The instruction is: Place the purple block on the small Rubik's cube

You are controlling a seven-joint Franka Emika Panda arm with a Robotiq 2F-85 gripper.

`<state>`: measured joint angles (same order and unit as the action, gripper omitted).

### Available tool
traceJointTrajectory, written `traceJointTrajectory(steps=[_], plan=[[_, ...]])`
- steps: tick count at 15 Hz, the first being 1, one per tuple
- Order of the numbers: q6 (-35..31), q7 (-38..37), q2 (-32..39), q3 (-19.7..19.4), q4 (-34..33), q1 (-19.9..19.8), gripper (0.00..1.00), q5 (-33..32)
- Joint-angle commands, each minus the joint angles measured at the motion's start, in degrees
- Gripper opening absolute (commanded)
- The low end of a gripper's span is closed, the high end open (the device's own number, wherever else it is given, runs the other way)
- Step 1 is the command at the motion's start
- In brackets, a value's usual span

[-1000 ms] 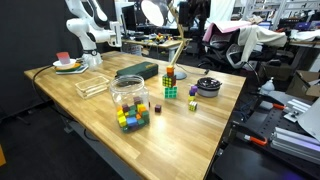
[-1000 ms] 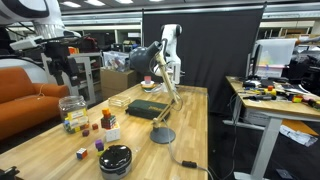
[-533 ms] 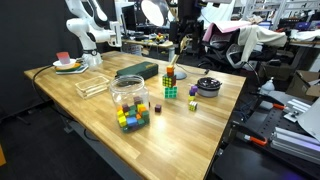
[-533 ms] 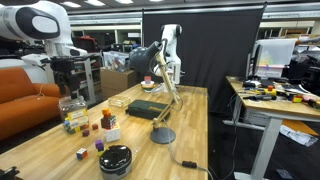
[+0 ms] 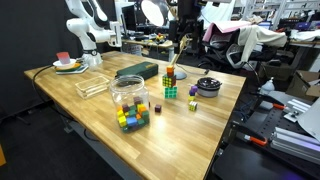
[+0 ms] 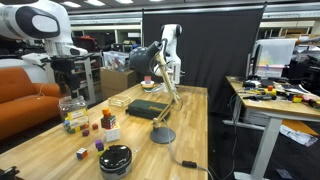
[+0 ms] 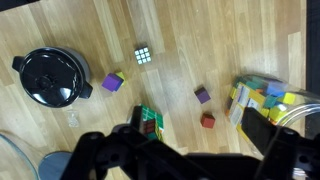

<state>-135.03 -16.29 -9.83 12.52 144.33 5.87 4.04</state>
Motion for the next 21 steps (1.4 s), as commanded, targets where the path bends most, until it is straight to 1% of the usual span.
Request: traceJointTrajectory(steps=[1,3,6,7,8,10,16,17,18,19,21], plan=[[-4.3,-3.4,4.4,-1.6,-0.6,0.6,1.0,5.1],[-8.0,-7.3,8.3,-1.7,-0.7,0.6,1.0,7.1],[-12.7,-13.4,14.0,-1.8,-0.8,1.4,1.0,6.3],[-13.7,-13.5,15.4,-1.6,-0.8,2.1,1.0,7.8],[-12.1,-11.9,13.8,-2.3,-0.1,2.0,1.0,6.0],[-13.6,-13.1,15.6,-2.3,-0.3,2.8,1.0,6.6],[-13.6,-13.5,15.7,-2.4,-0.9,2.9,1.0,6.8],[-13.8,-11.9,17.0,-2.3,-1.7,2.5,1.0,8.4],[-14.1,-7.9,18.9,-1.4,-2.8,2.0,1.0,13.0],[-13.5,-7.2,20.2,-1.4,-3.5,1.9,1.0,14.4],[-12.5,-8.5,23.6,-2.2,-5.6,2.5,1.0,13.7]])
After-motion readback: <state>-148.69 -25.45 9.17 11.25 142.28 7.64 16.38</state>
